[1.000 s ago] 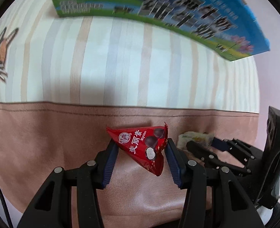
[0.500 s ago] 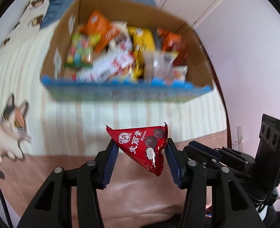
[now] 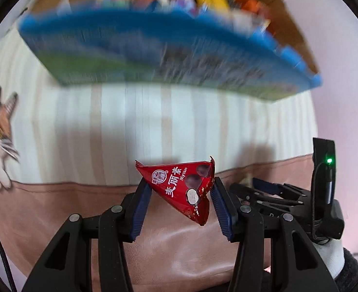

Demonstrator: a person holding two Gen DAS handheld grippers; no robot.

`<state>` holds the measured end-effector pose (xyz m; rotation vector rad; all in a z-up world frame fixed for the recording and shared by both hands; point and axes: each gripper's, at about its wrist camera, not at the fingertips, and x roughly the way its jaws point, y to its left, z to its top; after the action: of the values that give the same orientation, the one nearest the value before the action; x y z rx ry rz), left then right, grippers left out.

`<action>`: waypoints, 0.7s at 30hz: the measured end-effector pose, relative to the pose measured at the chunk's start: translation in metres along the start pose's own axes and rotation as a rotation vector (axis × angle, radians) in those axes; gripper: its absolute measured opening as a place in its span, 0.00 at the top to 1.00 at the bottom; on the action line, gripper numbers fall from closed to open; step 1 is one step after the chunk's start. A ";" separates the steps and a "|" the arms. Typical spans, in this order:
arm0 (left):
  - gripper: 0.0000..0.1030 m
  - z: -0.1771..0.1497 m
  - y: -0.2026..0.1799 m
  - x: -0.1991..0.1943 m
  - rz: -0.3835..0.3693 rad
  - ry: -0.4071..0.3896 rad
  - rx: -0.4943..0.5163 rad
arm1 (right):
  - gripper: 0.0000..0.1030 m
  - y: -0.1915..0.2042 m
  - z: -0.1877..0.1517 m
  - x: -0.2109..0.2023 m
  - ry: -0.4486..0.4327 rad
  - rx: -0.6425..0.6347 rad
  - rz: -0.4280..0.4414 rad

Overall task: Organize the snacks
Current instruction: 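Carry both held packets over the cardboard box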

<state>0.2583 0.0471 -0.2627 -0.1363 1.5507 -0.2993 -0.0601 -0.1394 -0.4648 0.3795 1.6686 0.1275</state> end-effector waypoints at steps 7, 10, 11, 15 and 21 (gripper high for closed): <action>0.54 -0.013 -0.001 0.029 0.006 0.058 -0.003 | 0.40 0.022 -0.018 0.009 -0.009 -0.072 -0.081; 0.54 -0.019 -0.003 0.038 0.009 0.073 0.000 | 0.41 0.025 -0.025 0.011 -0.006 -0.084 -0.092; 0.54 -0.019 -0.002 0.041 0.010 0.076 0.001 | 0.42 0.027 -0.026 0.013 -0.009 -0.096 -0.101; 0.54 -0.024 -0.010 0.046 0.013 0.083 0.010 | 0.45 0.051 -0.037 0.018 -0.036 -0.171 -0.161; 0.54 -0.026 -0.027 0.032 -0.023 0.067 0.014 | 0.47 0.066 -0.057 -0.011 -0.089 -0.187 -0.104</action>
<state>0.2298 0.0155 -0.2868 -0.1345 1.6142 -0.3356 -0.1035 -0.0735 -0.4269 0.1546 1.5707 0.1846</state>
